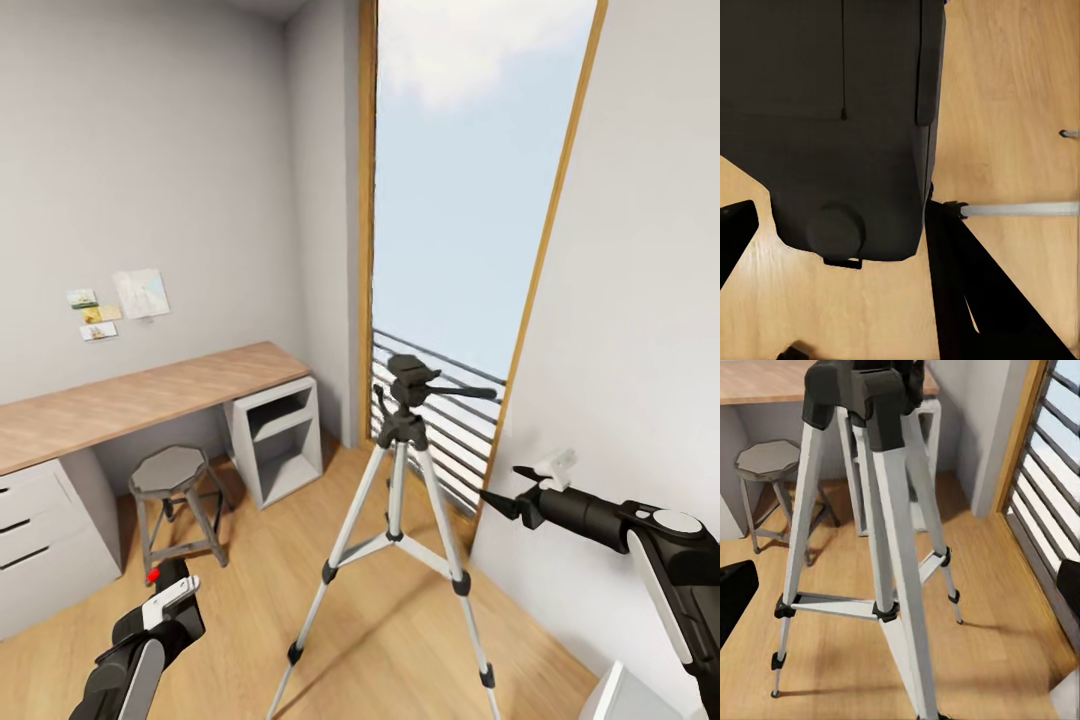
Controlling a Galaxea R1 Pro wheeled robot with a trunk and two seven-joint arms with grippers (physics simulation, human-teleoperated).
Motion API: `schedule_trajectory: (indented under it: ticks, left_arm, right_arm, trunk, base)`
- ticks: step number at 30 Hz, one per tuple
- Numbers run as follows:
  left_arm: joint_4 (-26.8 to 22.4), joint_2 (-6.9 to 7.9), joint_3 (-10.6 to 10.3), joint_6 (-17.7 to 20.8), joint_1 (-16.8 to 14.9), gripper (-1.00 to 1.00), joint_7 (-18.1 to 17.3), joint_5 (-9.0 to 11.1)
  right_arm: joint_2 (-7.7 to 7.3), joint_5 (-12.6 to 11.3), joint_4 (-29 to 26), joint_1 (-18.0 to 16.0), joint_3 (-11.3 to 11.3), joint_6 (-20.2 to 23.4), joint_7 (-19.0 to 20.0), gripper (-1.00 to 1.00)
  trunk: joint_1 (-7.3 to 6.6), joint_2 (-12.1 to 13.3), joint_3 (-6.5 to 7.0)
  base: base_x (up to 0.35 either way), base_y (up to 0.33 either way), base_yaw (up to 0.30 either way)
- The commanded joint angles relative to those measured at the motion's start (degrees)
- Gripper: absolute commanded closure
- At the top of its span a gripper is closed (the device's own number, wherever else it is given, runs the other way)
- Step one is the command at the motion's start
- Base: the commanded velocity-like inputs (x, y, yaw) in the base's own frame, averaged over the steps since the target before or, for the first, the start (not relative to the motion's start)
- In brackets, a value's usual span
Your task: Attach the digital camera to the camera tripod in the bedroom.
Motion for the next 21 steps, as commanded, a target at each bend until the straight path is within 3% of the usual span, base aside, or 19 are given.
schedule_trajectory:
  ticks: [1,9,21]
  left_arm:
    - [-0.3,-0.06,0.3,0.3,0.0,1.00,0.2,0.7]
    - [-0.8,-0.10,0.7,0.4,0.4,1.00,0.2,0.7]
    - [-0.9,-0.12,0.9,1.1,0.5,1.00,0.2,0.8]
  right_arm:
    - [-0.02,0.0,0.0,-0.1,-0.1,0.4,0.3,-1.00]
    - [-0.07,0.1,0.1,-0.1,-0.1,0.4,0.3,-1.00]
    - [0.00,1.6,0.1,1.1,1.0,0.4,0.3,-1.00]
  trunk:
    - [0.06,-0.1,-0.13]
    - [0.06,-0.1,-0.13]
    - [0.06,-0.1,-0.13]
  base:
    - [0.235,-0.205,0.000]
    - [0.187,-0.132,0.000]
    - [0.023,-0.015,0.000]
